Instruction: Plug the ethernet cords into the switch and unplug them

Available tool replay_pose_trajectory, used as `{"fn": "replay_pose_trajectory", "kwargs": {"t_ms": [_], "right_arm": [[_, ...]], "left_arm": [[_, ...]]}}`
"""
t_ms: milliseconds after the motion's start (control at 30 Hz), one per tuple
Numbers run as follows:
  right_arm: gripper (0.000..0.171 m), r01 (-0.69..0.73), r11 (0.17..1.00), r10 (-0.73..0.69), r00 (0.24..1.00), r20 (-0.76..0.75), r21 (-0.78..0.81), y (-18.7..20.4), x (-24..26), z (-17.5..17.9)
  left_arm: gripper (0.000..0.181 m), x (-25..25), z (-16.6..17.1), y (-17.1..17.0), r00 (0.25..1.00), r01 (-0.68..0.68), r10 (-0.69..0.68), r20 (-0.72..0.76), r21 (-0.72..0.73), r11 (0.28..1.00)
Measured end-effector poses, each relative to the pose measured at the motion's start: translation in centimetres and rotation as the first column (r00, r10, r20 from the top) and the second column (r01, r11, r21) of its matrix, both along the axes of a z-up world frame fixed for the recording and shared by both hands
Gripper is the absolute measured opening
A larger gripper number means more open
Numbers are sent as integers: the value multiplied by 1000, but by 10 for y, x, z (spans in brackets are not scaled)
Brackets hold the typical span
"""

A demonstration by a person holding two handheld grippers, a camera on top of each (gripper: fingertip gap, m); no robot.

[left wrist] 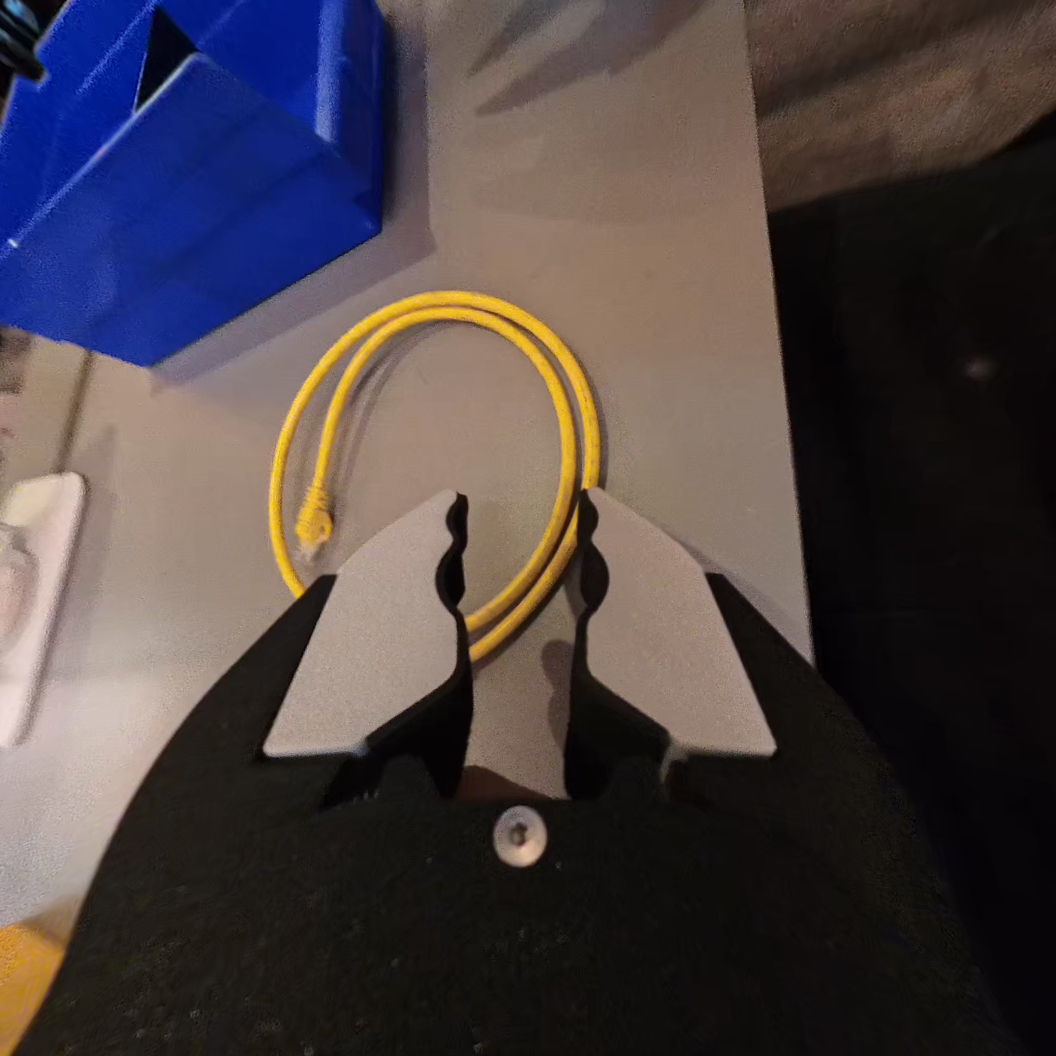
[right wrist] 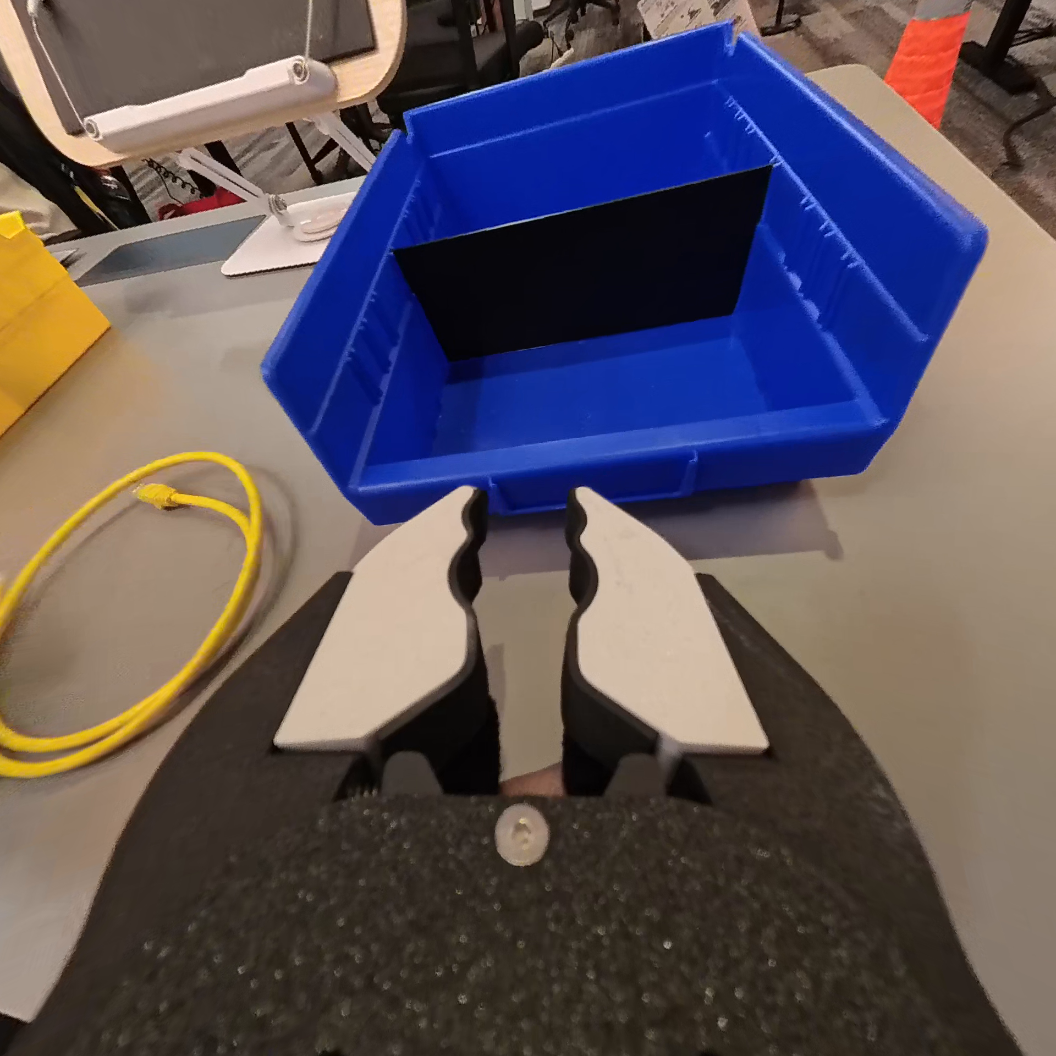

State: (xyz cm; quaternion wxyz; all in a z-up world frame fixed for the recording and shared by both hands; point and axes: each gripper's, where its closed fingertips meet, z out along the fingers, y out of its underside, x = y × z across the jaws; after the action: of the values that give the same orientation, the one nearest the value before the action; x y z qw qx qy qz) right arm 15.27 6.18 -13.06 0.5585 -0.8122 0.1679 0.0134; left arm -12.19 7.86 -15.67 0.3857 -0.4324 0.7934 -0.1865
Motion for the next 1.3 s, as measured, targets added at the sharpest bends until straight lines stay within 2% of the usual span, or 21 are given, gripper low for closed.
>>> {"fn": "replay_pose_trajectory", "kwargs": {"t_ms": [133, 200, 267, 333, 400, 500, 567, 633, 767, 867, 1000, 1133, 1300], "right_arm": [[27, -6, 1000, 6, 1000, 11, -5, 1, -2, 0], [27, -11, 1000, 11, 1000, 0, -3, 1, -3, -1], [27, -20, 1000, 20, 1000, -13, 1, 2, -5, -1], [27, -32, 999, 32, 999, -23, 3, 3, -8, -1], [27, -45, 999, 45, 999, -26, -6, 5, -12, -3], [27, -54, 998, 54, 998, -8, -22, 7, -15, -5], [27, -53, 998, 53, 999, 0, -27, 7, -14, -6], [27, -43, 999, 43, 999, 1, -31, 6, -12, -7], [27, -29, 999, 28, 999, -30, -17, 3, -8, -6], [27, -22, 1000, 23, 998, -66, 9, 0, -10, -2], [27, -24, 999, 26, 995, -94, 22, -2, -14, -1], [28, -32, 999, 33, 994, -100, 20, 2, -17, -2], [28, -62, 998, 63, 992, -107, 7, 8, -22, -5]], "left_arm": [[42, -20, 40, 4, 990, -61, 99, 99, -334, 941], [41, -40, 73, 32, 970, -103, 184, 156, -420, 901], [43, -68, 99, 80, 953, -186, 271, 134, -447, 875], [45, -98, 114, 143, 933, -309, 357, 47, -404, 861], [48, -126, 120, 216, 897, -435, 441, -29, -235, 869], [52, -158, 107, 313, 819, -548, 540, -192, 13, 836], [52, -168, 89, 354, 780, -549, 542, -313, 72, 833], [53, -171, 67, 380, 749, -544, 508, -425, 42, 838], [57, -168, 25, 395, 705, -511, 384, -596, -53, 858], [52, -160, 4, 383, 706, -483, 269, -656, -168, 859], [56, -161, -21, 380, 669, -441, 218, -711, -144, 886], [66, -162, -27, 385, 654, -444, 223, -723, -128, 887], [61, -168, -29, 386, 651, -472, 200, -732, -184, 862]]}}
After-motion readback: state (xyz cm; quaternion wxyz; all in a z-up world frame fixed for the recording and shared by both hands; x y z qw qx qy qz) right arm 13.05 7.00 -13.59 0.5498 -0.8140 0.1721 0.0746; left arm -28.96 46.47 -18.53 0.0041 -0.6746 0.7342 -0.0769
